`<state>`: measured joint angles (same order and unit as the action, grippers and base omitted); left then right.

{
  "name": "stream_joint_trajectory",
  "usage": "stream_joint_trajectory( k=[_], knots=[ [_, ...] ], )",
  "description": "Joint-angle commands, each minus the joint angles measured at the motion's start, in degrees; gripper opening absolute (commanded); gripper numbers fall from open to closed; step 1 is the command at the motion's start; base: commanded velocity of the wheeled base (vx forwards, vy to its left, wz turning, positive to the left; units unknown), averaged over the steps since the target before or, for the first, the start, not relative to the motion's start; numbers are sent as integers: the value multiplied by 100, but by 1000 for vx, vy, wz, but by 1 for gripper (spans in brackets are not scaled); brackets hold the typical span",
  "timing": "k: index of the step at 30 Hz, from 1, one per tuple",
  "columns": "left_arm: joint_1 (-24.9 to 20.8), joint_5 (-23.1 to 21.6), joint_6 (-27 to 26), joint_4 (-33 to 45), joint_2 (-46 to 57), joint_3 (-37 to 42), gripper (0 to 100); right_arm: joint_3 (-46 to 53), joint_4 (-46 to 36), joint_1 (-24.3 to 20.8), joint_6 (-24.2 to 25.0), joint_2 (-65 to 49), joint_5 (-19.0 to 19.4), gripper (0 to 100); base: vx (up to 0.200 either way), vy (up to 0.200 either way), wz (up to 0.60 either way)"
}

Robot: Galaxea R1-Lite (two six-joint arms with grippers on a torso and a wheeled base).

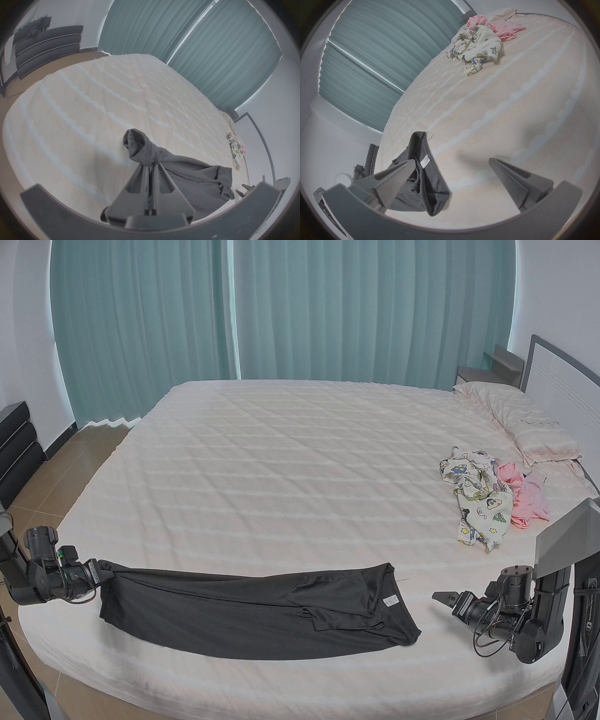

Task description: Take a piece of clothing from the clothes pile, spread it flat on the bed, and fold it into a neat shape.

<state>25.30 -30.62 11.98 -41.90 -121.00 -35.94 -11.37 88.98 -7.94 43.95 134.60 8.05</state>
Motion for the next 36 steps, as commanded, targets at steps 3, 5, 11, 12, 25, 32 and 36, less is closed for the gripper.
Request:
stream_joint_trajectory(
  k=[3, 5, 11, 12, 25, 32, 36],
  knots=[
    [-60, -93, 50, 332, 719, -71, 0, -5, 67, 3, 0, -4, 4, 100, 0, 0, 0],
    [-297, 39, 59, 323, 771, 52, 0, 4, 67, 3, 0, -12, 4, 100, 0, 0, 0],
    [-1194, 891, 322, 279, 833, 395, 0, 4, 67, 3, 0, -30, 4, 100, 0, 0, 0],
    [-1387, 1032, 472, 270, 842, 439, 0, 12, 76, 3, 0, -30, 13, 100, 0, 0, 0],
    [-3470, 2526, 1588, 296, 956, 403, 0, 4, 76, 3, -9, -48, 4, 100, 0, 0, 0],
    [-3918, 2755, 1605, 305, 921, 333, 0, -5, 76, 3, -9, -56, 4, 100, 0, -86, 0],
    [-4032, 2772, 1605, 296, 912, 289, 0, -5, 76, 3, -9, -56, 4, 100, 0, -200, 0]
  ],
)
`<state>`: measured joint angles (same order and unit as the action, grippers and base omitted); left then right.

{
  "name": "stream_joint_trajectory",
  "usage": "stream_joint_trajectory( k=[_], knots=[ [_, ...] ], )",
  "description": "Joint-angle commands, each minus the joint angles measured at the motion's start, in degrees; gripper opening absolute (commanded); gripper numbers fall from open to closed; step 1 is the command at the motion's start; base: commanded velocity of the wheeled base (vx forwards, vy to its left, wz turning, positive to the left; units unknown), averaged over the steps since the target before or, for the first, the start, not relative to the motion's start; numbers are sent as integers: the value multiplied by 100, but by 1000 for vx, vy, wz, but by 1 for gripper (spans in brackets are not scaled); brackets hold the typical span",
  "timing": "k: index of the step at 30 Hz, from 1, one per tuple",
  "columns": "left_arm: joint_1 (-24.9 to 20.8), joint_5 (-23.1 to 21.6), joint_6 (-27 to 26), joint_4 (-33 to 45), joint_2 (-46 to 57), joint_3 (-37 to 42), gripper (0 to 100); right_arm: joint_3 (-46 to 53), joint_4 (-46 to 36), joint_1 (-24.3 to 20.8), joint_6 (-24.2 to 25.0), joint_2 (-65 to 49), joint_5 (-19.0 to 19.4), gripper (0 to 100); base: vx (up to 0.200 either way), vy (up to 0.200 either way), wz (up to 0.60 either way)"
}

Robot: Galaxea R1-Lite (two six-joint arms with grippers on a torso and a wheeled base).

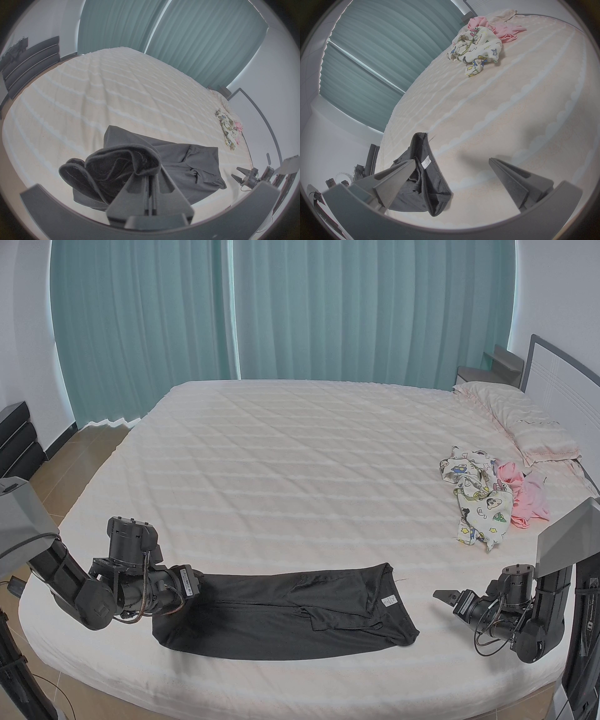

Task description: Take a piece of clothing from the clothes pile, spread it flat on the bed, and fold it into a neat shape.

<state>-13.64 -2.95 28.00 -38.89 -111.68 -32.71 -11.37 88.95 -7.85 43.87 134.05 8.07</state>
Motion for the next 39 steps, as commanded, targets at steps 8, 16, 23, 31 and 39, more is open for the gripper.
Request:
stream_joint_trajectory(
  k=[8, 16, 23, 31, 39],
  knots=[
    [-350, 14, 109, 13, -29, -95, 0, -14, 78, -6, 7, -10, 2, 100, 0, -200, 0],
    [-578, 49, 197, 13, -126, -236, 0, 4, 78, -6, 7, -10, 10, 100, 0, -200, 0],
    [-868, 374, 223, 13, -513, -579, 0, -5, 78, -6, -2, -19, 2, 100, 0, -200, 0],
    [-1211, 567, 478, 180, -864, -1141, 0, 4, 78, -6, -2, -37, 10, 100, 0, -200, 0],
    [-1246, 673, 487, 382, -1251, -1660, 0, -5, 78, -6, -2, -19, 2, 100, 0, -100, 0]
  ],
)
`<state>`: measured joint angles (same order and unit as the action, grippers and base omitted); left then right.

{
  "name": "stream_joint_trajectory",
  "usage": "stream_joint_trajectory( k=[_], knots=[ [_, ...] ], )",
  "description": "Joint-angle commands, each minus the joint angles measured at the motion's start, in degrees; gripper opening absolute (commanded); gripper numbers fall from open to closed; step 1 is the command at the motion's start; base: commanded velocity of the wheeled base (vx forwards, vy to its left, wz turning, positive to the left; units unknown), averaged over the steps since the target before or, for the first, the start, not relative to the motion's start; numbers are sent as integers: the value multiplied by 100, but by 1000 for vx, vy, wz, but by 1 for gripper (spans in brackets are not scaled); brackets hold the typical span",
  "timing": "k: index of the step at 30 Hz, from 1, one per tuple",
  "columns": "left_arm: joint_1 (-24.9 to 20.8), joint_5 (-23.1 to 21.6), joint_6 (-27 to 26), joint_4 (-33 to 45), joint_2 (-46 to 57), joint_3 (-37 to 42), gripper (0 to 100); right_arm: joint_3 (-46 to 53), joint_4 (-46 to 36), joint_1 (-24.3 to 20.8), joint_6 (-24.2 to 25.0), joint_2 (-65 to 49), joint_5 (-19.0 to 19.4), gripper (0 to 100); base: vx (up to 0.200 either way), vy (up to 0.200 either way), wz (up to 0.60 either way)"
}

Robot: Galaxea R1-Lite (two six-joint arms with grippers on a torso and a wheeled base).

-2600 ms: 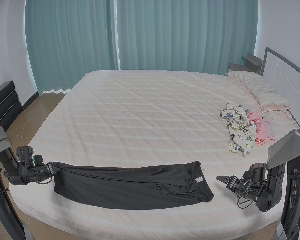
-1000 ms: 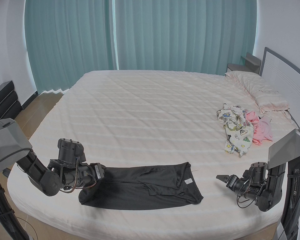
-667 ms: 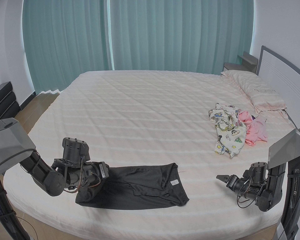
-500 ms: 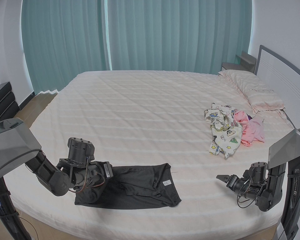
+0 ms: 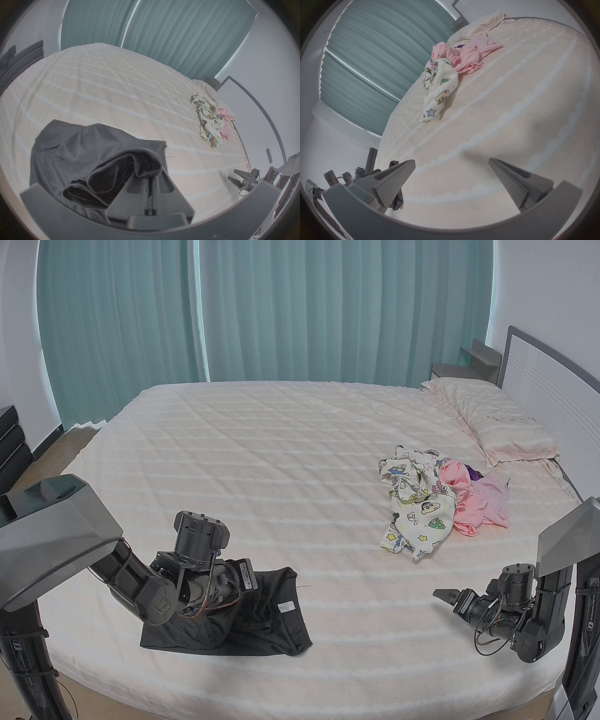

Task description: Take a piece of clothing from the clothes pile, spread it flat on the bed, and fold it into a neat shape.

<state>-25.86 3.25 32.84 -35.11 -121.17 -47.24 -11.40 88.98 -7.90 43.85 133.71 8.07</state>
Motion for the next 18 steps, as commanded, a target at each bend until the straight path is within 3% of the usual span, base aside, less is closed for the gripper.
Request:
stream_joint_trajectory(
  k=[1, 9, 10, 18],
  knots=[
    [-25, 88, 3, -5, -363, -260, 0, -3, 76, -1, 1, 24, 2, 100, 0, 0, 0],
    [2, 351, 152, 22, -671, -629, 0, -12, 76, -1, 1, 41, 2, 100, 0, 0, 0],
    [-16, 342, 223, 39, -671, -629, 100, -12, 76, -1, 1, 50, 2, 100, 0, 0, 0],
    [-86, 369, 319, 39, -785, -840, 100, -12, 76, -10, 1, 59, 2, 100, 0, 0, 0]
  ],
)
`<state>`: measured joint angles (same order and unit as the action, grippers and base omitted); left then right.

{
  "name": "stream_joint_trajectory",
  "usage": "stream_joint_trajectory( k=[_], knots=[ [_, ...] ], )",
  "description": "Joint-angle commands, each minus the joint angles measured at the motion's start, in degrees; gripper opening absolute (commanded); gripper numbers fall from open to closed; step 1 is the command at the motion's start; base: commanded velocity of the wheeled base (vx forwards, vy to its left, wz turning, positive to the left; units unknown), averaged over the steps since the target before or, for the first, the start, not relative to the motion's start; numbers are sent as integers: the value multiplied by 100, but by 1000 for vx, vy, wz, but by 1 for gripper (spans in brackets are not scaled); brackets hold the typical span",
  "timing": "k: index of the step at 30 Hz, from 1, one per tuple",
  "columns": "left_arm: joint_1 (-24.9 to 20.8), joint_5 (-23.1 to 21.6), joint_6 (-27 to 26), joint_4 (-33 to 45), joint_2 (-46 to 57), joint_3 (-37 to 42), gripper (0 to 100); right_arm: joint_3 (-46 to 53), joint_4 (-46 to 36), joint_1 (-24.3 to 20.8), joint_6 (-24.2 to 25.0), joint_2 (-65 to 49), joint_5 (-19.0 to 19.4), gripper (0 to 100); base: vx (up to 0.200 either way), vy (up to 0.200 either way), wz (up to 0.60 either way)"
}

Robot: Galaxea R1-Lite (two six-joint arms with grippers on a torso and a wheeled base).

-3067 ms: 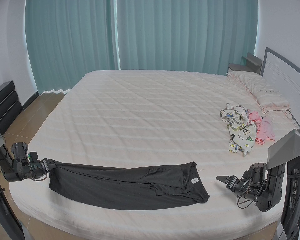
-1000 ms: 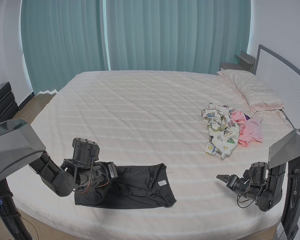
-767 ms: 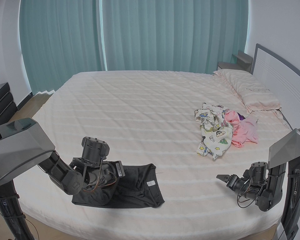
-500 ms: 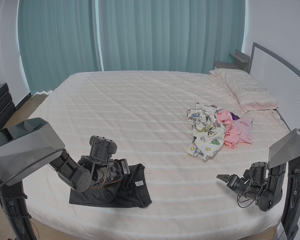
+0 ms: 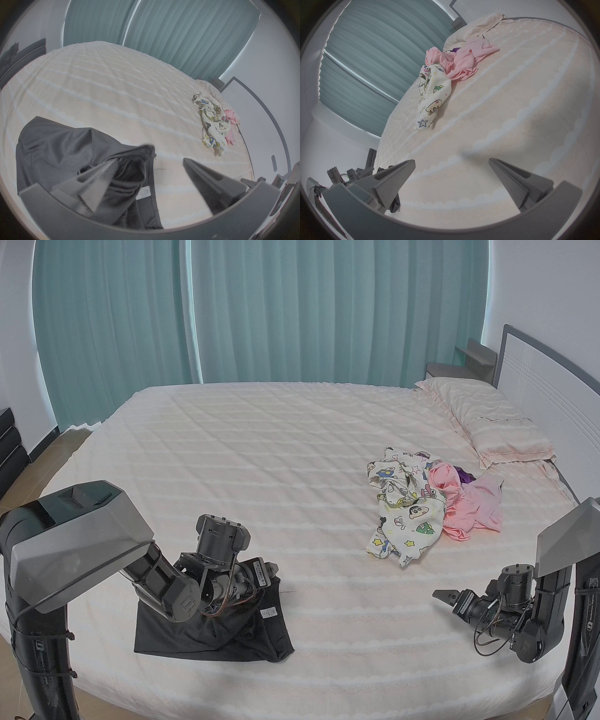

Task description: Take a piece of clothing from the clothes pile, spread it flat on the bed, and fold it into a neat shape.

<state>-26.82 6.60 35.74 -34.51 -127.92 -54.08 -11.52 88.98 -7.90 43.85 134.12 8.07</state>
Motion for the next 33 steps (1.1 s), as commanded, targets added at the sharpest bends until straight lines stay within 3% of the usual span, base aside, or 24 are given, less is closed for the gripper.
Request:
stream_joint_trajectory(
  k=[1, 8, 14, 15, 17, 18, 20, 24, 26, 33],
  knots=[
    [10, 35, 73, -21, -93, -173, 100, 1, 76, -10, 1, 18, 2, 100, 0, 0, 0],
    [-218, -35, 811, 94, 548, -94, 100, 1, 76, -10, 1, 53, 2, 100, 0, 0, 0],
    [-113, -62, 1163, 94, 891, -6, 100, 1, 76, -10, 1, 70, 2, 100, 0, 0, 0],
    [-25, -62, 1471, 94, 997, 11, 100, 1, 76, -10, 1, 70, 2, 100, 0, 0, 0],
    [-16, -62, 1594, 94, 1041, 20, 100, 1, 76, -10, 1, 70, 2, 100, 0, 0, 0],
    [28, -176, 1866, 85, 1199, 222, 100, 1, 76, -10, 1, 79, 2, 100, 0, 0, 0],
    [63, -264, 1875, 76, 1269, 345, 100, 1, 76, -10, 1, 88, 2, 100, 0, 0, 0],
    [326, -818, 1910, -56, 1726, 1400, 100, 9, 76, -10, 1, 149, 2, 100, 0, 0, 0],
    [379, -835, 1928, -117, 1805, 1672, 100, 9, 76, -10, 1, 141, 2, 100, 0, 0, 0],
    [458, -1037, 2771, -1040, 2016, 3017, 100, 36, 76, -10, 18, 149, 28, 100, -57, 0, 0]
  ],
)
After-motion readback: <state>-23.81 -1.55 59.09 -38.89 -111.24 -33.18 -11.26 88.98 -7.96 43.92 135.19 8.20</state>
